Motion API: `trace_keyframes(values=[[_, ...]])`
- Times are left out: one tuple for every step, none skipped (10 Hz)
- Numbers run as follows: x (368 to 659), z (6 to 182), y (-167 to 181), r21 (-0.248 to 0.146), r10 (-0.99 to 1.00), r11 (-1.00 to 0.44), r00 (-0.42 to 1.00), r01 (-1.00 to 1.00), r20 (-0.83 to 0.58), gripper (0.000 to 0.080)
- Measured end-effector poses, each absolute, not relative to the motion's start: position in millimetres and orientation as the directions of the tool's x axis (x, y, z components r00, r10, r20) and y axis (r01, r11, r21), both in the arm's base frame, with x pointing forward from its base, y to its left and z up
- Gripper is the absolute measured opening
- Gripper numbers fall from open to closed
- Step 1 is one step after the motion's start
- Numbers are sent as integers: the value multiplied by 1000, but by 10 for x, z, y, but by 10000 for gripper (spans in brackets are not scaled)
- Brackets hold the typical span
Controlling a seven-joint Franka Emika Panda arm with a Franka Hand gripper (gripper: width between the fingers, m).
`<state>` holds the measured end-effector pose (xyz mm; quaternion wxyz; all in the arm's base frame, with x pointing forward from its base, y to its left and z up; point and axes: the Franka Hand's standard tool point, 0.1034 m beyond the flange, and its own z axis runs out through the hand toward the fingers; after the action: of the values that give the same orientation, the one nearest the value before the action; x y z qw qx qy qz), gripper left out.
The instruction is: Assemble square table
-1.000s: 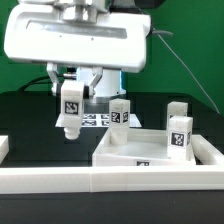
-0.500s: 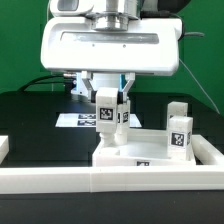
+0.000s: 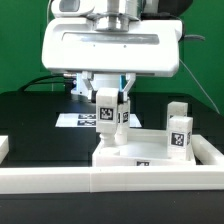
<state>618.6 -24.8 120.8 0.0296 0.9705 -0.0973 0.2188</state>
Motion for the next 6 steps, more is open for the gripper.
trace_keyframes(values=[[6147,1178,-215,16,-171,-980,887,-197,429,290],[6152,1188,-188,15,-167,-981,887,-193,430,290],[6149,1185,-165,16,-162,-982,888,-187,429,290],[6147,1189,-173,19,-159,-983,886,-185,436,290],[6124,1182,-184,23,-155,-982,879,-185,452,290],[6108,1172,-181,24,-155,-982,880,-185,449,290]])
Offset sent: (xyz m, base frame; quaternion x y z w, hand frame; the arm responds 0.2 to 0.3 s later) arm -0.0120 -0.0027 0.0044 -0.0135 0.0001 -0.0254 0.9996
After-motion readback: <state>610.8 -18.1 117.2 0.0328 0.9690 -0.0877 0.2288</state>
